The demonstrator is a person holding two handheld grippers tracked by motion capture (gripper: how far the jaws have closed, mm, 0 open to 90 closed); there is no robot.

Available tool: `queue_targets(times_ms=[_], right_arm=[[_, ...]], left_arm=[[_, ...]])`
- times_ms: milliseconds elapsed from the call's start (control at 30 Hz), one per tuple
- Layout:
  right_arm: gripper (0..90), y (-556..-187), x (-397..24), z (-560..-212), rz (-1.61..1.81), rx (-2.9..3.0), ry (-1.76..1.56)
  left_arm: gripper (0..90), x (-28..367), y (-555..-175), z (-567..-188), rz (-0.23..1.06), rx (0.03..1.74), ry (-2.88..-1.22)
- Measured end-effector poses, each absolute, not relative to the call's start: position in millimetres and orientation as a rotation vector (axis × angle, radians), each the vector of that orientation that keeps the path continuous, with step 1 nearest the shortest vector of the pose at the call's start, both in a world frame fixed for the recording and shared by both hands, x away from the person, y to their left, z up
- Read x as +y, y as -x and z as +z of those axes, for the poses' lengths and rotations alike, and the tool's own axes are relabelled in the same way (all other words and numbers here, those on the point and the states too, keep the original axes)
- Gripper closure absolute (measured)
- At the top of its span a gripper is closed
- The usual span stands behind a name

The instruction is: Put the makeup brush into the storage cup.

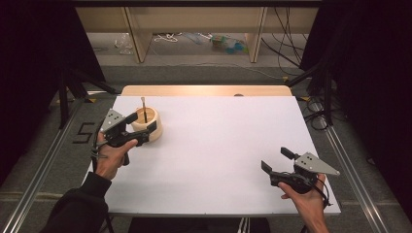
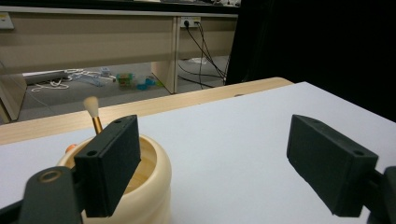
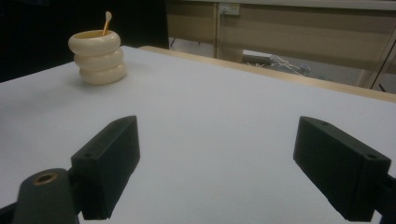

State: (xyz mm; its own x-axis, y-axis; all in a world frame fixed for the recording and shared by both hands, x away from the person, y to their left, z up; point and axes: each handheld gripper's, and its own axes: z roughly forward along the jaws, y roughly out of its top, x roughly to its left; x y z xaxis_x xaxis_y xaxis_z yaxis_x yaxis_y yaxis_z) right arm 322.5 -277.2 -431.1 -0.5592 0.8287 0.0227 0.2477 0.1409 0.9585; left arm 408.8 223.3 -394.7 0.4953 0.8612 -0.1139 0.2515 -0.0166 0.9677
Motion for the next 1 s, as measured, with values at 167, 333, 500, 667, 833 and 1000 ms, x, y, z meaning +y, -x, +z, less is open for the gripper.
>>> queue_targets(times_ms=[167,333,500,667,833,1000], right_arm=[[15.5,-322,-277,-431,1.439,1.899,-1.027],[15.5,-322,-277,-430,1.42,1.908,-1.034],[15.5,-322,-277,-431,1.45,1.898,-1.025],[15.5,-323,-276,-431,1.457,1.889,-1.022],[15.5,-323,-275,-431,1.46,1.887,-1.021],[15.5,-322,-276,-430,1.447,1.901,-1.015]], left_arm=[[16.3,227,-402,-397,0.643,0.986,-1.553],[15.8,230,-398,-400,0.647,0.976,-1.546],[15.8,235,-394,-404,0.658,0.976,-1.552],[15.6,238,-387,-411,0.659,0.963,-1.563],[15.6,236,-380,-418,0.657,0.952,-1.579],[15.6,234,-376,-423,0.66,0.942,-1.592]])
